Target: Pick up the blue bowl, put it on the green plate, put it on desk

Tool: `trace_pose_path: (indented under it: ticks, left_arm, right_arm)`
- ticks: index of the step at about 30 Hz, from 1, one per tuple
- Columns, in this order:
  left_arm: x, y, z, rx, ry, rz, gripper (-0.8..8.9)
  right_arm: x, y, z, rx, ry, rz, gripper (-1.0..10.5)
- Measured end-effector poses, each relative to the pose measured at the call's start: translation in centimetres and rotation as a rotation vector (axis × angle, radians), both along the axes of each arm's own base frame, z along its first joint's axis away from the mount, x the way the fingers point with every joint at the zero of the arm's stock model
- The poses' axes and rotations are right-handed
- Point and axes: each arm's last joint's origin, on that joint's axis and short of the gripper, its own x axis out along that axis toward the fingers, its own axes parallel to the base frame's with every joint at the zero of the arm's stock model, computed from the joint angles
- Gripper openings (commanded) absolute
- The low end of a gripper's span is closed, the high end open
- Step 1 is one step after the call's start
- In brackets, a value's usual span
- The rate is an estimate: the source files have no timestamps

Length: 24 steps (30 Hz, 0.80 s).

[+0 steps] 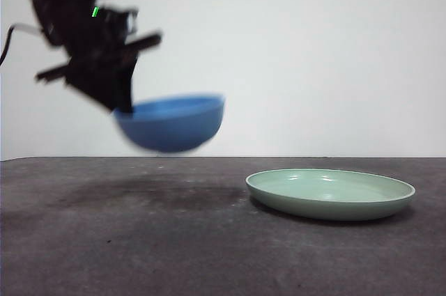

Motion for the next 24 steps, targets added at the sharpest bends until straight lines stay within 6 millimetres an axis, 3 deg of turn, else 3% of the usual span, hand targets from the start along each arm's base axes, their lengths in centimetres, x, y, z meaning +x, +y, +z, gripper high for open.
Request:
trace_pose_path:
  ticks: [3, 13, 24]
  left_arm:
    - [-0.4, -1.4, 2.1, -0.019, -0.039, -0.043, 0.1]
    - [-1.1, -6.2, 5.1, -0.106, -0.138, -0.13, 0.1]
    - [2.4, -13.3, 2.1, -0.094, -0.059, -0.194, 0.1]
  right_arm:
    - [0.0, -0.1, 0.0, -0.012, 0.006, -0.027, 4.4]
    - [-0.8, -0.2, 0.3, 0.006, -0.003, -0.075, 4.4]
    - [-3.1, -0.7, 0.6, 0.01, -0.029, -0.123, 4.4]
